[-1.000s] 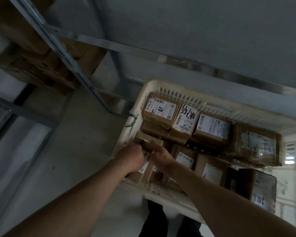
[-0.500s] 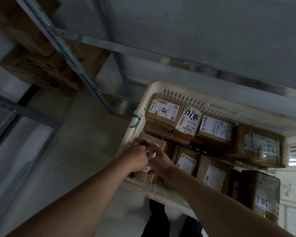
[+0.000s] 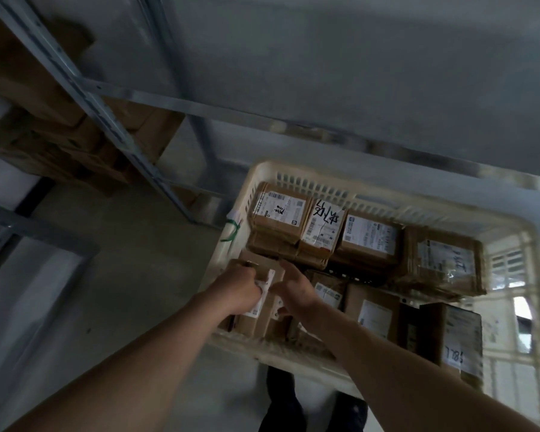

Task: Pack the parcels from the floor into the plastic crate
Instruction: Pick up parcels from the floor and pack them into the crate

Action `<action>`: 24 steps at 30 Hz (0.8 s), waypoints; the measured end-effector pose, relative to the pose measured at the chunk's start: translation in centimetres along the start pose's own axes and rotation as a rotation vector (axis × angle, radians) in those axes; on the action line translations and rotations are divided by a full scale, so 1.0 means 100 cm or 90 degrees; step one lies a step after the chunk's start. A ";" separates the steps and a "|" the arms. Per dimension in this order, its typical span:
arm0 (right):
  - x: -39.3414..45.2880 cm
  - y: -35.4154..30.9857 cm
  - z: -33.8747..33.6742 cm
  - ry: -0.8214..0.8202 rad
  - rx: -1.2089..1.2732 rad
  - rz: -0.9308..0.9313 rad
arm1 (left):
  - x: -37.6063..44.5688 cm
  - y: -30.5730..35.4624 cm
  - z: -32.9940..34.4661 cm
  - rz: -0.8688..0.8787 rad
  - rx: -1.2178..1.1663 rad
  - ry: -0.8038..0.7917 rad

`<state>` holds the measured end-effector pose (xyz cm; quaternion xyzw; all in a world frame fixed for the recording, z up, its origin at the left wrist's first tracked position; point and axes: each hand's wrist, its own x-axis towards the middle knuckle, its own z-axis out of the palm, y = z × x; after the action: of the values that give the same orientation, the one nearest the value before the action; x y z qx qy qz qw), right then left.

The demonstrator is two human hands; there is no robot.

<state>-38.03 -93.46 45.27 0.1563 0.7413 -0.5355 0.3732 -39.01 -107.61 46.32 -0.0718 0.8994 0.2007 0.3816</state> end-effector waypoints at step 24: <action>-0.171 0.049 -0.198 0.303 0.100 -0.205 | -0.108 0.221 0.029 0.253 -0.179 0.093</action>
<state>-31.10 -70.71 57.24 0.1860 0.7795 -0.5919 0.0862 -35.79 -86.57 59.00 0.0399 0.8844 0.3889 0.2549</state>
